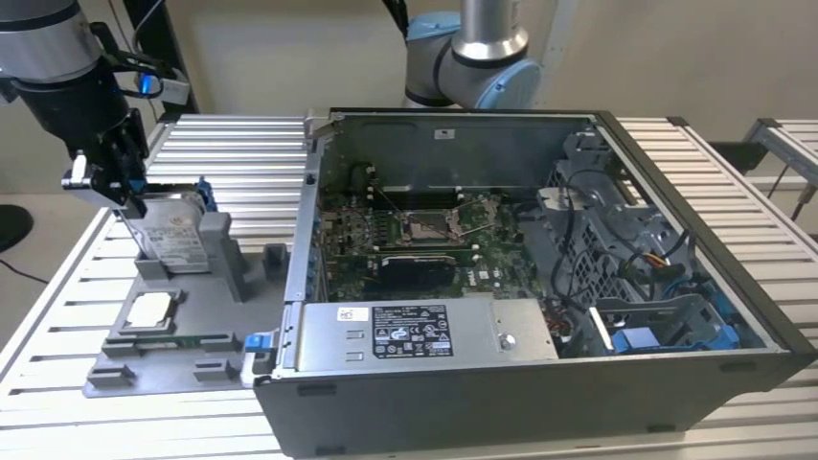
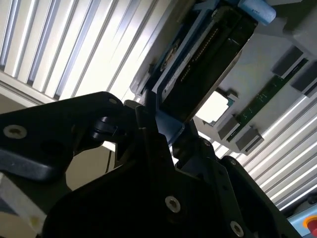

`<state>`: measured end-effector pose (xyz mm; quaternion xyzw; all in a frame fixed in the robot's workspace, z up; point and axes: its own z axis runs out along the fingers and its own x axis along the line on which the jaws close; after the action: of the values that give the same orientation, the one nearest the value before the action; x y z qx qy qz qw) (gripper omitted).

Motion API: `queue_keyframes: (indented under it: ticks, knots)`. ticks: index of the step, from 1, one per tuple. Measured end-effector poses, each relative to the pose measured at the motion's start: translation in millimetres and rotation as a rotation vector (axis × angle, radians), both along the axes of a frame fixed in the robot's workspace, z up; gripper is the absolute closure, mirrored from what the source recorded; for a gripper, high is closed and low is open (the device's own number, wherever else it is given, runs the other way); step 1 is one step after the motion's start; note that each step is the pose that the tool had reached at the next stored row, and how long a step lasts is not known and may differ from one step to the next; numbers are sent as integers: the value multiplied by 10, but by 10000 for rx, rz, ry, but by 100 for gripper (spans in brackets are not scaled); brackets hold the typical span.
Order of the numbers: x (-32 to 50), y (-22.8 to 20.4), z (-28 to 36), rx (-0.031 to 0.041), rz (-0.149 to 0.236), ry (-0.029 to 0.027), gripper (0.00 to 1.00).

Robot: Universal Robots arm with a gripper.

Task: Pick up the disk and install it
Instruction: 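Pick up the disk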

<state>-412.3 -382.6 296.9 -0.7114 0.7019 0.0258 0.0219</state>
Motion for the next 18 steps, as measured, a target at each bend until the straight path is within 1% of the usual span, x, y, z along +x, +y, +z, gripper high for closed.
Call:
queue_keyframes:
  ticks: [4,6,7,16,18]
  knots:
    - [0,-1,-1,0,1,0,100]
    - [0,-20,-2,15,-2,-2,100]
    - [1,-22,-2,17,-1,-2,100]
    - [1,-23,0,17,0,0,100]
    - [2,-16,1,6,1,3,100]
